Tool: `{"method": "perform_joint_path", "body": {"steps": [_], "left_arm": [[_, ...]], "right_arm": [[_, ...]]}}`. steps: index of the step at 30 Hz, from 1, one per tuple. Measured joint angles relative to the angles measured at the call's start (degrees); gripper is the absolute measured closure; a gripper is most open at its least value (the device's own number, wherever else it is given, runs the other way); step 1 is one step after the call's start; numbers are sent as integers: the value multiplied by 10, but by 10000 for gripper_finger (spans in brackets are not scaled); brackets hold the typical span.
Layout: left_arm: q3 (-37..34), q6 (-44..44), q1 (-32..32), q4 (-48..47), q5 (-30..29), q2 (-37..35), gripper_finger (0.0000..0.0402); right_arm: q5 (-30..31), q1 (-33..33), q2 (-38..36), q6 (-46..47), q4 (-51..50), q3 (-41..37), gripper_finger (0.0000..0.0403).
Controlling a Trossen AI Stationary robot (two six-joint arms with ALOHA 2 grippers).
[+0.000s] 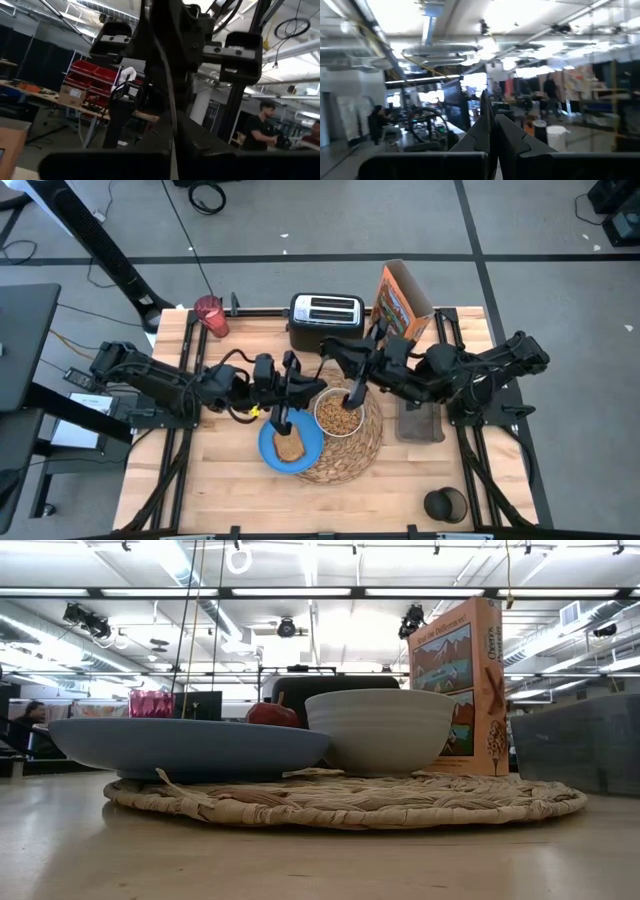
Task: Arrange a breakfast setting
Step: Put the spoon on the right side of the table mat
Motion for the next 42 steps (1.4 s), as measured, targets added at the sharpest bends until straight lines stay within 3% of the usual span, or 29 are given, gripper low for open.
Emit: {"method": "perform_joint_path", "body": {"steps": [7, 14, 20, 24, 27, 34, 42], "left_arm": [[0, 10, 0, -116, 6, -35, 273], [0, 20, -8, -358, 3, -133, 166], [0, -40, -18, -510, 3, -203, 156], [0, -66, -18, -561, 2, -224, 165], [0, -67, -18, -572, 2, -226, 169], [-1, -66, -27, -575, 2, -226, 171], [-1, -61, -40, -579, 2, -226, 171]], "right_arm": [[40, 9, -19, 22, -36, 0, 387], [53, 35, -98, 236, -344, 0, 387], [32, 58, -126, 507, -668, 0, 387], [0, 71, -116, 704, -860, 0, 387], [-37, 82, -111, 838, -946, -29, 387], [-115, 93, -118, 992, -934, -157, 387], [-173, 50, -110, 1046, -849, -263, 387]]}}
